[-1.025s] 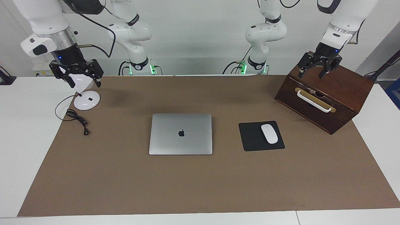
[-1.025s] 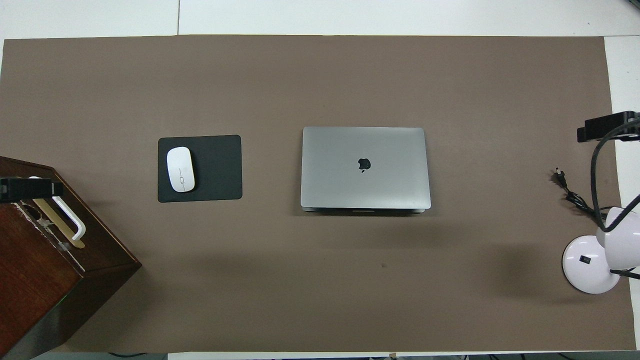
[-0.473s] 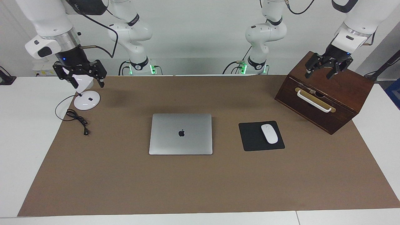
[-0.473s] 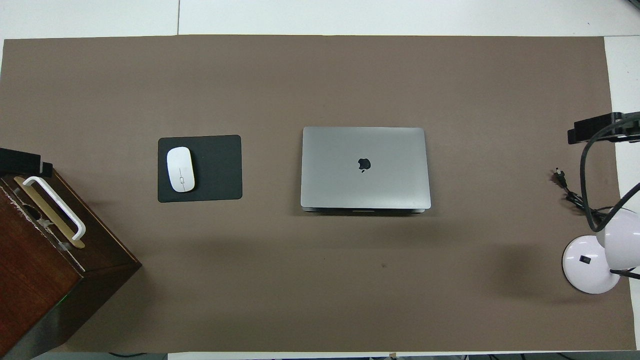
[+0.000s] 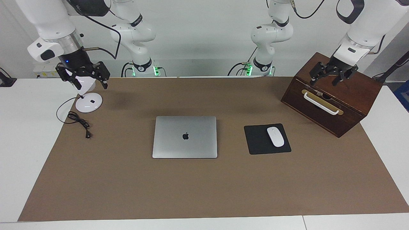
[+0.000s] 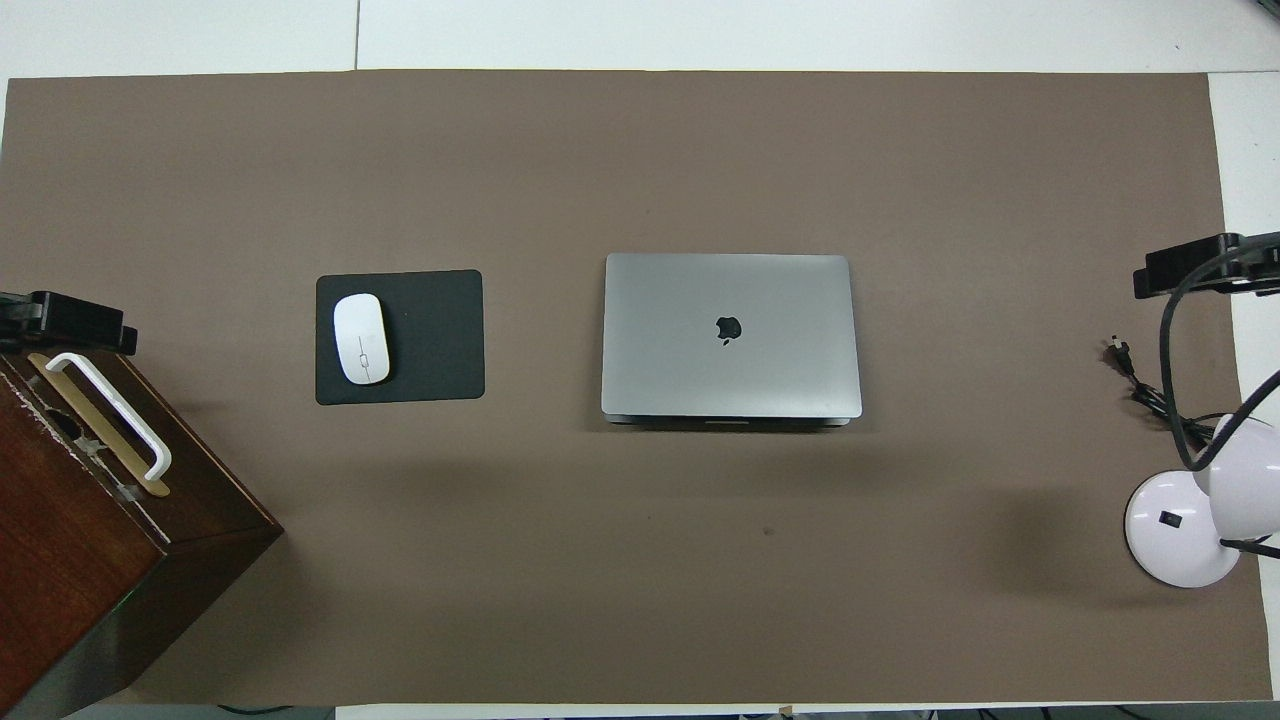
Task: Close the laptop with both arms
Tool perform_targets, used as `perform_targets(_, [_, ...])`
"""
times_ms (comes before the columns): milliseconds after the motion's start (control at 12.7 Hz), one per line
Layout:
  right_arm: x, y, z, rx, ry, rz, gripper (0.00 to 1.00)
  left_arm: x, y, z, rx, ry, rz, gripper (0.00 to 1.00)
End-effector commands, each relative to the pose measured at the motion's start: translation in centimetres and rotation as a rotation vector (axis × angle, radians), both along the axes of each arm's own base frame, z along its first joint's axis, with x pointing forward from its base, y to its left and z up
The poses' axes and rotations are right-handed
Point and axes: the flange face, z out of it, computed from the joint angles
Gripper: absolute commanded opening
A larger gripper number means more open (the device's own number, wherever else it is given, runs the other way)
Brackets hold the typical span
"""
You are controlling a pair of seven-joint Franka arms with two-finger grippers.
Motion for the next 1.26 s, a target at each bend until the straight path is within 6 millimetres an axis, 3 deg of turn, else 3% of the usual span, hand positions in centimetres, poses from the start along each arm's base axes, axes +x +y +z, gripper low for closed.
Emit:
perform_targets(0, [-0.51,-0.79,-0.15,-0.031,0.019,-0.029,1.0,0.7,-1.94,0.21,0.031,-0.026,-0.022,1.0])
perform_targets(394, [-0.6,-1.1,-0.16,-0.059,0.022,-0.031,1.0,0.31,-1.32,0.22,0.028,0.009,0.051,1.0])
perform_targets(1183, [-0.79,-0.75,-0.3,-0.081,0.021,0.052,1.0,0.5,-1.45,-0.1,0.031,-0.013,0.024,1.0])
